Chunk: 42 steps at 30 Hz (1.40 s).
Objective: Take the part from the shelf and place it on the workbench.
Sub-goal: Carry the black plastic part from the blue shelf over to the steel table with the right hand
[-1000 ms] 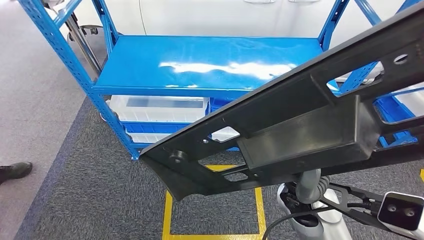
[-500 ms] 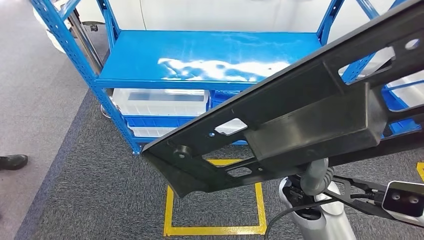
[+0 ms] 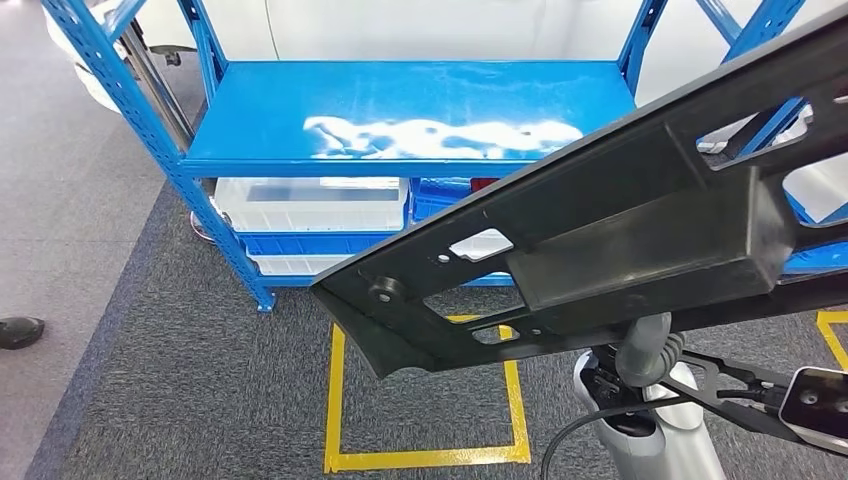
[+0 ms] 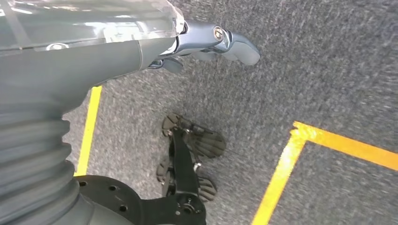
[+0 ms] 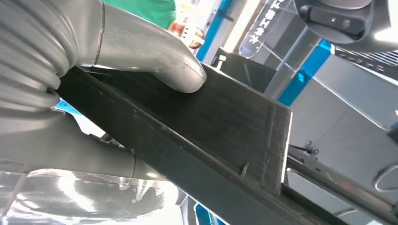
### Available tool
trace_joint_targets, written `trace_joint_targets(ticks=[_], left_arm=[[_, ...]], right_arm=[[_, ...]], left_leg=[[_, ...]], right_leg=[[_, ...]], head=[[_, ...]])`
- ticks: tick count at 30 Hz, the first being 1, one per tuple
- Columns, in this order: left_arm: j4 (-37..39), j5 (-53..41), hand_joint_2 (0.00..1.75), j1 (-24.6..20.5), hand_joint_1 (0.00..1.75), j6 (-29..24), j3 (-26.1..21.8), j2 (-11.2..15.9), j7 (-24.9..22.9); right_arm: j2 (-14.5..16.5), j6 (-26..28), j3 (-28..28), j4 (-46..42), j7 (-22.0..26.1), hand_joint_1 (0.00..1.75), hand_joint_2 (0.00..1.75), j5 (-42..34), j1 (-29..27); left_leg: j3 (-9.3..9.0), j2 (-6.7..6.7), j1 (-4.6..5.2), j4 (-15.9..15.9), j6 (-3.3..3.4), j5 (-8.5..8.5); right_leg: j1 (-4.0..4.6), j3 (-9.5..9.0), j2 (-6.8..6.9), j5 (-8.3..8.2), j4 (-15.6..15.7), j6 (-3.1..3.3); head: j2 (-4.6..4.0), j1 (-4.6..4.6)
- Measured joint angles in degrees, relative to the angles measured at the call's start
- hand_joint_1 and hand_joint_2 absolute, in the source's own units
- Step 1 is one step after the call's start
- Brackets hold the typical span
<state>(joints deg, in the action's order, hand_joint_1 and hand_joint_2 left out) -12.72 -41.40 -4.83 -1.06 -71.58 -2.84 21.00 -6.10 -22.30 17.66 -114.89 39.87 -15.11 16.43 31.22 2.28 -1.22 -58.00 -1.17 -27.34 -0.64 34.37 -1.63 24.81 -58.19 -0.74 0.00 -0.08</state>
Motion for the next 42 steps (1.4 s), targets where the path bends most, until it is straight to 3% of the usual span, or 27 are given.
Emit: trace_joint_targets(ticks=[2,3,4,6,8,9,10,11,13,15,17,19,21,22,23,24,26,28,30,32,34,36,38,39,40,42], left_arm=[[0.0,0.0,1.75,0.0,0.0,0.0,0.0,0.0,0.0],[0.0,0.0,1.75,-0.1,0.0,0.0,0.0,0.0,0.0],[0.0,0.0,1.75,-0.2,0.0,0.0,0.0,-0.1,0.0],[0.0,0.0,1.75,-0.3,0.0,-0.1,0.0,-0.1,0.0],[0.0,-0.1,1.75,-0.3,0.0,-0.6,0.0,0.0,0.0],[0.0,-0.2,1.75,-0.3,0.0,-1.0,0.0,-0.1,0.0],[0.0,-0.4,1.75,-0.4,0.0,-1.6,0.0,-0.1,-0.1],[0.0,-0.6,1.75,-0.5,0.0,-2.1,0.0,-0.1,-0.3],[0.0,-0.9,1.75,-0.6,0.0,-2.9,0.0,-0.1,-0.6],[0.0,-1.0,1.75,-0.6,0.0,-3.2,0.0,-0.1,-0.8],[0.0,-1.0,1.75,-0.7,0.0,-3.6,0.0,0.0,-1.0],[0.0,-0.9,1.75,-0.8,0.0,-4.2,0.0,0.0,-1.1],[0.0,-0.8,1.75,-0.7,0.0,-4.6,0.0,0.0,-1.3],[0.0,-0.8,1.75,-0.6,0.0,-4.7,0.0,0.0,-1.4],[0.0,-0.9,1.75,-0.5,0.0,-4.7,0.0,0.0,-1.6],[0.0,-1.2,1.75,-0.4,0.0,-4.7,0.0,0.0,-1.7],[0.0,-2.0,1.75,-0.4,0.0,-4.4,0.1,0.0,-2.1],[0.0,-2.5,1.75,-0.3,0.0,-4.2,0.2,0.0,-2.4],[0.0,-2.8,1.75,-0.2,0.0,-4.1,0.2,0.0,-2.6],[0.0,-2.9,1.75,-0.2,0.0,-4.0,0.3,-0.1,-2.7],[0.0,-2.9,1.75,-0.3,0.0,-4.0,0.4,-0.2,-2.8],[0.0,-3.0,1.75,-0.2,0.0,-4.0,0.5,-0.3,-3.0],[0.0,-3.3,1.75,0.1,0.0,-4.0,0.6,-0.3,-3.5],[0.0,-3.5,1.75,0.2,0.0,-4.0,0.7,-0.3,-3.8],[0.0,-3.6,1.75,0.2,0.0,-4.1,0.8,-0.4,-3.9],[0.0,-3.8,1.75,0.2,0.0,-4.2,0.9,-0.6,-3.9]], right_arm=[[-0.2,-0.2,-0.4,-0.1,0.0,1.75,1.75,-0.1,-0.3],[-0.3,-0.2,-0.6,-0.2,0.0,1.75,1.75,-0.1,-0.4],[-0.4,-0.2,-0.8,-0.3,0.0,1.75,1.75,-0.1,-0.5],[-0.5,-0.3,-1.0,-0.4,0.0,1.75,1.75,-0.1,-0.5],[-0.5,-0.4,-1.2,-0.5,-0.2,1.75,1.75,0.0,-0.5],[-0.5,-0.4,-1.2,-0.5,-0.4,1.75,1.75,0.1,-0.5],[-0.5,-0.4,-1.3,-0.5,-0.5,1.75,1.75,0.4,-0.4],[-0.5,-0.3,-1.4,-0.5,-0.7,1.75,1.75,0.8,-0.4],[-0.5,-0.2,-1.4,-0.6,-0.7,1.75,1.75,1.3,-0.1],[-0.5,-0.1,-1.3,-0.7,-0.7,1.75,1.75,1.5,0.1],[-0.5,-0.1,-1.3,-0.9,-0.7,1.75,1.75,1.7,0.1],[-0.5,-0.2,-1.1,-1.0,-0.7,1.75,1.75,2.1,0.4],[-0.4,-0.2,-0.6,-1.0,-0.6,1.75,1.75,2.6,1.0],[-0.4,0.2,-0.2,-1.0,-0.6,1.75,1.75,2.9,1.2],[-0.4,0.8,0.3,-1.1,-0.6,1.75,1.75,3.5,1.4],[-0.4,1.6,0.9,-1.3,-0.5,1.75,1.75,4.2,1.5],[-0.4,3.7,2.2,-2.2,-0.2,1.75,1.75,5.7,1.5],[-0.4,5.1,3.4,-3.4,0.0,1.75,1.75,6.6,1.5],[-0.4,5.7,4.1,-4.3,0.0,1.75,1.75,7.0,1.5],[-0.5,6.0,4.6,-5.0,0.0,1.75,1.75,7.1,1.3],[-0.6,6.1,4.8,-5.5,0.0,1.75,1.75,7.2,1.4],[-0.7,6.3,5.0,-5.9,0.0,1.75,1.75,7.4,1.3],[-1.3,7.1,5.1,-6.3,0.0,1.75,1.75,7.6,0.5],[-1.9,7.5,5.2,-6.6,0.0,1.75,1.75,7.4,0.0],[-2.5,7.5,5.1,-6.8,0.0,1.75,1.75,6.9,-0.6],[-3.5,5.5,4.2,-7.2,0.0,1.75,1.75,5.1,-1.6]], left_leg=[[0.18,-0.84,-0.02,0.2,0.76,0.26],[0.22,-1.29,-0.07,0.4,1.19,0.47],[0.27,-1.75,-0.11,0.5,1.59,0.65],[0.44,-2.68,0.08,0.5,2.03,0.77],[0.59,-3.72,0.31,0.4,2.17,0.78],[0.63,-4.22,0.38,0.3,2.19,0.76],[0.62,-4.69,0.43,0.3,2.17,0.72],[0.58,-5.15,0.48,0.2,2.11,0.66],[0.57,-5.92,0.76,0.0,1.75,0.52],[0.54,-6.71,1.02,0.0,1.25,0.48],[0.44,-7.17,0.97,0.0,0.68,0.26],[1.51,-5.53,0.78,-2.7,0.09,-1.83],[4.49,-3.37,0.6,-9.6,-0.3,-5.63],[6.11,-2.98,0.57,-13.2,-0.42,-7.06],[7.15,-2.81,0.56,-15.5,-0.49,-7.59],[7.26,-2.74,0.56,-15.7,-0.48,-7.0],[4.58,-1.88,0.54,-10.2,-0.18,-3.23],[1.23,0.68,0.41,-2.9,0.33,-0.37],[0.07,1.9,0.45,-0.2,0.71,-0.05],[-0.06,0.69,0.42,0.3,1.21,0.23],[-0.18,-0.76,0.19,0.9,1.95,0.69],[-0.15,-2.31,0.22,1.1,2.37,0.84],[-0.04,-3.88,0.31,1.1,2.42,0.79],[-0.02,-4.63,0.32,1.0,2.39,0.75],[-0.04,-5.31,0.32,1.0,2.33,0.69],[-0.19,-6.49,0.38,0.9,2.06,0.48]], right_leg=[[-0.15,0.43,-0.36,0.02,-0.2,-0.68],[-0.2,0.93,-0.12,0.8,-1.3,-0.93],[-0.22,1.86,0.22,2.17,-3.3,-1.14],[-0.23,5.01,0.85,5.89,-10.5,-1.39],[-0.24,7.17,0.96,7.48,-15.7,-1.47],[-0.24,6.83,1.08,6.79,-15.4,-1.41],[-0.2,5.34,1.39,5.23,-12.9,-1.25],[-0.11,3.13,2.19,3.5,-8.8,-1.0],[0.47,-0.31,4.15,1.53,-2.1,-0.25],[0.94,-0.9,4.52,1.43,-0.4,0.43],[0.74,-0.73,3.39,1.06,-0.1,1.06],[0.42,-0.71,2.45,0.6,0.3,1.82],[0.35,-0.53,1.43,0.31,0.4,2.3],[0.39,-0.42,0.79,0.23,0.4,2.39],[0.42,-0.35,0.12,0.16,0.4,2.41],[0.44,-0.32,-0.57,0.12,0.3,2.39],[0.44,-0.36,-1.95,0.08,0.1,2.25],[0.51,-0.12,-3.25,0.04,-0.2,1.86],[0.35,0.44,-4.45,-0.24,-0.3,1.11],[0.16,0.84,-5.22,-0.55,-0.3,0.31],[0.37,1.87,-3.01,0.85,-2.2,-0.22],[0.35,4.83,0.1,4.47,-8.6,-0.62],[0.01,7.85,1.0,7.09,-15.3,-1.02],[-0.13,8.1,1.19,6.97,-16.2,-1.16],[-0.22,7.07,1.47,5.8,-14.6,-1.22],[-0.09,2.53,3.32,2.53,-6.4,-0.95]], head=[[0.0,0.01],[0.0,0.1],[0.0,0.2],[0.0,0.34],[0.0,0.34],[0.0,0.35],[0.0,0.35],[0.0,0.36],[0.0,0.32],[0.0,0.29],[0.0,0.29],[0.0,0.24],[0.0,0.22],[0.0,0.24],[0.0,0.25],[0.0,0.24],[0.0,0.24],[0.0,0.28],[0.0,0.28],[0.0,0.27],[0.0,0.53],[0.0,0.79],[0.0,0.81],[0.0,0.83],[0.0,0.83],[0.0,0.84]])
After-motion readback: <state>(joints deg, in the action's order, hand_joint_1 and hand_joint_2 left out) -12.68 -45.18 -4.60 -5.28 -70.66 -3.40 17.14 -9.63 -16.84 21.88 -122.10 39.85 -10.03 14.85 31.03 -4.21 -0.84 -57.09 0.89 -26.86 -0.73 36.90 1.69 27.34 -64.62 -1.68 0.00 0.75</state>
